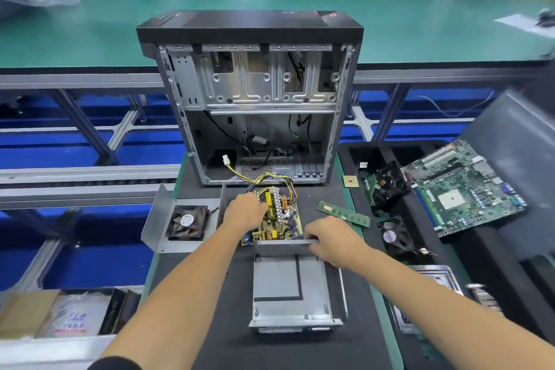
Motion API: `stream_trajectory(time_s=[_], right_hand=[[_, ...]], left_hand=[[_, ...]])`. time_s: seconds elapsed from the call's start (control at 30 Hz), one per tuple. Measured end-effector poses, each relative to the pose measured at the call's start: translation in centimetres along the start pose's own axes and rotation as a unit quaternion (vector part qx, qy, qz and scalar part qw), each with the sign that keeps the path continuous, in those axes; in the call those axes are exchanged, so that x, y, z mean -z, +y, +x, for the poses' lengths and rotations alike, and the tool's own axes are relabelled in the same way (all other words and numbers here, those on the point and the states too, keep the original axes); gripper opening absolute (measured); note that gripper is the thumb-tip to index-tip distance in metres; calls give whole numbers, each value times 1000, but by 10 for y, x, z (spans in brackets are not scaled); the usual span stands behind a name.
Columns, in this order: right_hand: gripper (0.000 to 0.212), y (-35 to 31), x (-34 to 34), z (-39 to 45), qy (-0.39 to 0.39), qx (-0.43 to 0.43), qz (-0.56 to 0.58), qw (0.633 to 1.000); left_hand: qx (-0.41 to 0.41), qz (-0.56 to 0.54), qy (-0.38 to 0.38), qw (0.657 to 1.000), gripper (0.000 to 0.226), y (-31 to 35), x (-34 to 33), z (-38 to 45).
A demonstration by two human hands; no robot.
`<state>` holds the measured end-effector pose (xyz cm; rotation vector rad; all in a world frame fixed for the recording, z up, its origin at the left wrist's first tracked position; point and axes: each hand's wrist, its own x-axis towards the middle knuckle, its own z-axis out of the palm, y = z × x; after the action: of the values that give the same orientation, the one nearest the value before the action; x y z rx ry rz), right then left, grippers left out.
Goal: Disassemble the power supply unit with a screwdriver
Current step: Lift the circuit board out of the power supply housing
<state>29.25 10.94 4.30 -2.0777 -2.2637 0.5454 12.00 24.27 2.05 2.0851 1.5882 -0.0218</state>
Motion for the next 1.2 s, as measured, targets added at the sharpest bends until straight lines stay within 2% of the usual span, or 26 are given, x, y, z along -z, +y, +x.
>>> stream_trajectory(time_s=[0.1,0.2,0.27,0.33,0.43,0.47,0.57,0.7,0.83,0.93,1.03,1.1,1.2], right_hand=[[3,-2,0,-2,-7,10,-3,1000],[21,-5,5,-9,49,47,-30,997],[22,-7,11,-16,74,93,-32,992],[21,-11,12,-23,-16,128,-30,991],[9,-20,-1,-31,-243,131,-21,961],[7,-21,-7,-33,-297,117,-15,948],[22,-24,-20,-30,-368,62,8,928],[22,-29,-27,-22,-385,40,18,922],[20,-38,-37,-24,-364,71,-62,926],[26,-38,-38,-23,-362,83,-78,925],[23,-35,-34,-25,-359,103,-102,922],[33,-34,-33,-28,-361,111,-108,920],[30,-34,-31,-30,-364,133,-121,914]], left_hand=[[-5,12,-12,1000,41,0,0,2],[1,22,-28,999,39,1,5,2],[-1,26,-31,999,39,1,4,1],[-8,15,-26,1000,43,-1,0,-2],[-13,-16,-9,1000,48,-4,-5,-9],[-18,-22,-1,1000,51,-5,-5,-11],[-37,-33,35,998,54,-4,-1,-17],[-53,-50,70,995,51,-1,3,-23],[-45,-70,71,994,49,-3,3,-29],[-34,-74,76,994,49,-6,1,-34],[-35,-82,86,992,50,-8,0,-38],[-39,-85,90,991,49,-8,0,-40],[-42,-86,94,991,50,-8,1,-43]])
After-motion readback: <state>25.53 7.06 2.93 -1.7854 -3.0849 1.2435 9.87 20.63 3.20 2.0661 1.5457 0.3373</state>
